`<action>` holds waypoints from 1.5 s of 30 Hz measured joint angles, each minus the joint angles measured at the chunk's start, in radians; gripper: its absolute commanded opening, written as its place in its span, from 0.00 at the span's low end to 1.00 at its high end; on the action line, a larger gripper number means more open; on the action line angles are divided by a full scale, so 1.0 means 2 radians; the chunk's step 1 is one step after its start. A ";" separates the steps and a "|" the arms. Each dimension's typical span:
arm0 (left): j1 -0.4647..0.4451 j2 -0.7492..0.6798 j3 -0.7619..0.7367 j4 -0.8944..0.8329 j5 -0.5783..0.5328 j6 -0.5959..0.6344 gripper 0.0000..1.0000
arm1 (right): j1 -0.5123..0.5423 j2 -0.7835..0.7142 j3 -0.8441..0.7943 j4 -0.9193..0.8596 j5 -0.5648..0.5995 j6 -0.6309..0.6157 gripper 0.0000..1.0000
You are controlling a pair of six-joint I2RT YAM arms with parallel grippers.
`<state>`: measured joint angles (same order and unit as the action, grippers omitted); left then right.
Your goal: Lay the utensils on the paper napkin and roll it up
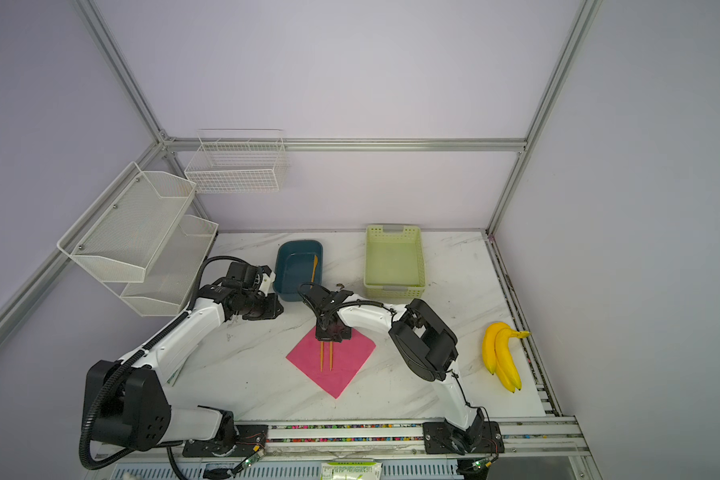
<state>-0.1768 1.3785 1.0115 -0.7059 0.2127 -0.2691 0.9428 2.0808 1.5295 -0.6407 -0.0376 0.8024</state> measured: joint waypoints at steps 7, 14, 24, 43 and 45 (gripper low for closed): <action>0.000 0.000 0.000 0.000 0.000 0.000 0.21 | 0.000 0.000 0.000 0.000 -0.004 0.000 0.14; 0.000 0.000 0.000 0.000 0.000 0.000 0.21 | 0.000 0.000 0.000 0.001 -0.004 0.000 0.19; 0.000 0.000 0.000 0.000 0.000 0.000 0.21 | 0.000 0.000 0.000 0.001 -0.003 0.001 0.25; 0.000 0.001 0.000 0.000 -0.001 0.000 0.21 | 0.000 -0.030 0.002 -0.002 0.008 0.001 0.31; 0.000 0.001 0.000 0.001 -0.003 0.000 0.22 | -0.004 -0.031 0.010 -0.002 0.009 -0.002 0.31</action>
<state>-0.1768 1.3800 1.0111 -0.7048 0.2073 -0.2684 0.9352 2.0193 1.5494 -0.6445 -0.0200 0.7975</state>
